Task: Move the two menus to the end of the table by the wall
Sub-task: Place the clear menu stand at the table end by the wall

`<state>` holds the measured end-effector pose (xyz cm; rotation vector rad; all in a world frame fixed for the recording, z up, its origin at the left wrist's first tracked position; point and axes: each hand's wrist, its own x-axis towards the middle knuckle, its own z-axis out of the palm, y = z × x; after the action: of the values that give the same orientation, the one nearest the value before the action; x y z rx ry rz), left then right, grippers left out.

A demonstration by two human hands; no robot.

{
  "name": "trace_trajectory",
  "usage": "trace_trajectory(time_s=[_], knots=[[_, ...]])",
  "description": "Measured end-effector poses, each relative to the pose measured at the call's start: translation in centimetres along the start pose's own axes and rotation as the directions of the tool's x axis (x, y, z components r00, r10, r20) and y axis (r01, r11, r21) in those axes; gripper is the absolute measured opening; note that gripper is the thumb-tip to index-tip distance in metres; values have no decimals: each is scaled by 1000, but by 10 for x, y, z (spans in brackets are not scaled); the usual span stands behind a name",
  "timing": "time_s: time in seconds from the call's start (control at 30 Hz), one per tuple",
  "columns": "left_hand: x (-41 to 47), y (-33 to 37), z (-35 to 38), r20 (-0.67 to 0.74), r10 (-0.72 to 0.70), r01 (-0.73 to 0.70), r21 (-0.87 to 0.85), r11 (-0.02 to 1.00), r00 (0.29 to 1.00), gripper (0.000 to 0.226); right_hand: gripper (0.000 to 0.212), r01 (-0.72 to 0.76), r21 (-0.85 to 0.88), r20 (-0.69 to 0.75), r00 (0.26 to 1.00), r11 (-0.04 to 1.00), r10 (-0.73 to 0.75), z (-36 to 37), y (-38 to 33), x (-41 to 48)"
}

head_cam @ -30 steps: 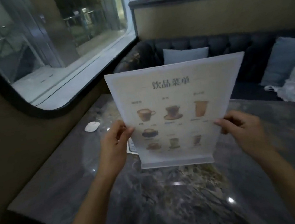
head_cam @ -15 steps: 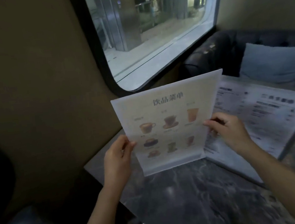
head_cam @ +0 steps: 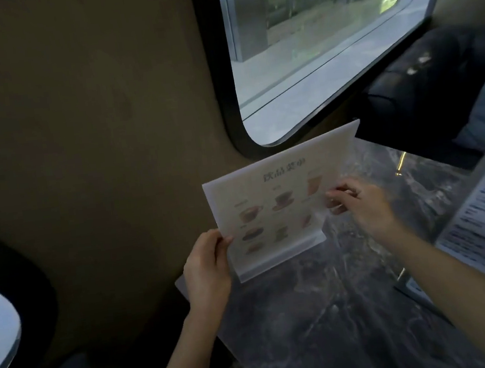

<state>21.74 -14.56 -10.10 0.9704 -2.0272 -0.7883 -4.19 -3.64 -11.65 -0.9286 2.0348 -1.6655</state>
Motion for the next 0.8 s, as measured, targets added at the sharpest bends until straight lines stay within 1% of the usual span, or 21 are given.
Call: trace_trajectory(time_s=[0.07,0.13,0.3,0.37,0.43,0.47,0.53,0.57,0.8], knots=[[11,-4,6,-25,-43,44,25,999,999,5,27,-27,16,26,999,1000,26,6,1,16],[23,-5,12,-50,-87,89,26,996,995,7,27,-40,22,46,998,999,39,10,1,32],[44,-9,28,-92,-15,25,106,994,996,9,22,26,26,66,997,999,-28,23,-4,68],[52,-10,35,-106,-3,18,138,990,994,11,18,27,40,99,995,999,-31,29,-4,84],[59,-11,44,-127,-10,30,153,988,992,12,6,7,51,156,988,999,-15,34,-1,99],[62,-11,49,-139,-19,41,154,987,990,11,4,2,53,169,986,999,-11,37,0,106],[65,-10,56,-148,-36,58,145,988,988,11,27,14,55,165,986,998,-23,41,0,117],[68,-10,61,-151,-47,68,136,988,987,11,33,19,65,160,987,998,-29,43,0,124],[87,-12,79,-147,-110,122,73,990,983,13,41,25,59,137,990,998,-32,48,3,156]])
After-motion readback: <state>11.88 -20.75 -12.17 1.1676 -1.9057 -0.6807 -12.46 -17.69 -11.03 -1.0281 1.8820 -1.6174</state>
